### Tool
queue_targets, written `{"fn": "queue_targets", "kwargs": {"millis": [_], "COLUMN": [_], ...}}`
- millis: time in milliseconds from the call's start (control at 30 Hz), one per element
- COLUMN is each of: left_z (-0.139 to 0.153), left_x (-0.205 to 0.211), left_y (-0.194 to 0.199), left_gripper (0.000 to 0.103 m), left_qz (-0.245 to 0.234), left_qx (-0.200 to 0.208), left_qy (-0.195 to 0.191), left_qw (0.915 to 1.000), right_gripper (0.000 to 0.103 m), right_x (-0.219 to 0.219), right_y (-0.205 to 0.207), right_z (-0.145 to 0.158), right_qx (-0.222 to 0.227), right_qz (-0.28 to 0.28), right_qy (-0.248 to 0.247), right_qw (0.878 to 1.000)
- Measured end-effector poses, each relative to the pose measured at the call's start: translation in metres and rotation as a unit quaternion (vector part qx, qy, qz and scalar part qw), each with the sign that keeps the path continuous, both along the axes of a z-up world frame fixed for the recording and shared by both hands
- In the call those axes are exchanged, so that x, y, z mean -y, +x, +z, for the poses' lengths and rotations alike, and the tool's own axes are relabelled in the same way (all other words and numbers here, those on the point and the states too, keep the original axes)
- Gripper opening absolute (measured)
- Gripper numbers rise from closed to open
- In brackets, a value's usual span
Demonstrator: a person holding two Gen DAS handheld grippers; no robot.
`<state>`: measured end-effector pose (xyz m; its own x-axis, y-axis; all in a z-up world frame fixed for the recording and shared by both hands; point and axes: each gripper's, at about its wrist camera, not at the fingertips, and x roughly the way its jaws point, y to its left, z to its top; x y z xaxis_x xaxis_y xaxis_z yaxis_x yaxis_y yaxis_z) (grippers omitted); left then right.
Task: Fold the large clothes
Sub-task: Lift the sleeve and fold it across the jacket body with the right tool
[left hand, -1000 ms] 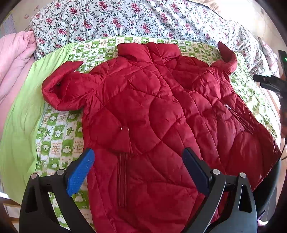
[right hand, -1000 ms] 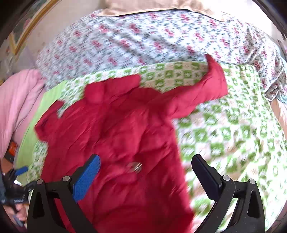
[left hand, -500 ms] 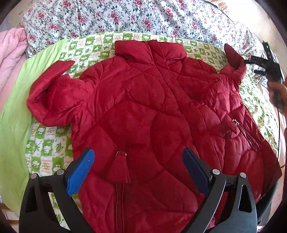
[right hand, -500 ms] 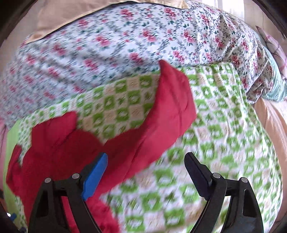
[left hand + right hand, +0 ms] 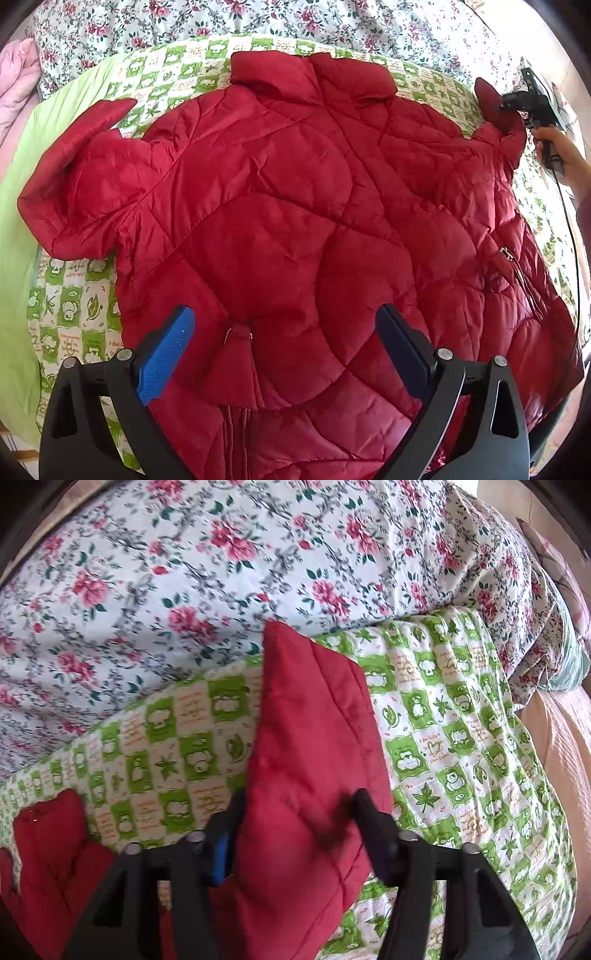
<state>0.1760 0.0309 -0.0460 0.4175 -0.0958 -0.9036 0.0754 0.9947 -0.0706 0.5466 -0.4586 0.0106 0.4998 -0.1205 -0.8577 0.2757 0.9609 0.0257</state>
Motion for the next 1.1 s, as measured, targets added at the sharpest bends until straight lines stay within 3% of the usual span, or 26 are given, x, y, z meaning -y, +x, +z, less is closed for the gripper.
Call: {"fn": "queue_targets", "kwargs": {"millis": [33, 67, 167, 367, 533, 833, 967, 1100], "left_z": [-0.001, -0.002, -0.002, 0.001, 0.006, 0.012, 0.015, 0.014], "left_x": [-0.001, -0.002, -0.003, -0.007, -0.012, -0.030, -0.046, -0.063], "left_y": [0.001, 0.001, 0.004, 0.006, 0.003, -0.003, 0.001, 0.018], "left_gripper": [0.099, 0.099, 0.099, 0.099, 0.099, 0.099, 0.099, 0.099], "left_qz": [0.001, 0.002, 0.003, 0.004, 0.005, 0.019, 0.028, 0.037], "left_qx": [0.000, 0.000, 0.001, 0.008, 0.015, 0.019, 0.015, 0.002], "left_qy": [-0.002, -0.005, -0.021, -0.047, -0.058, -0.107, -0.149, -0.209], "left_qw": [1.0000, 1.0000, 0.9998, 0.9989, 0.9982, 0.9939, 0.9883, 0.9771], "right_gripper": [0.028, 0.021, 0.016, 0.014, 0.014, 0.014, 0.014, 0.015], "right_x": [0.001, 0.000, -0.016, -0.087, -0.163, -0.276, -0.311, -0.325], "right_y": [0.000, -0.002, -0.013, -0.052, -0.088, -0.162, -0.200, -0.225], "right_z": [-0.003, -0.003, 0.005, 0.035, 0.043, 0.024, 0.006, -0.014], "right_qx": [0.001, 0.004, 0.028, 0.076, 0.086, 0.058, 0.038, 0.018], "right_qz": [0.003, 0.009, 0.044, 0.173, 0.272, 0.403, 0.450, 0.482], "right_qy": [0.008, 0.012, 0.010, 0.026, 0.049, 0.095, 0.065, 0.037], "right_qw": [1.000, 1.000, 0.999, 0.982, 0.957, 0.909, 0.890, 0.875]}}
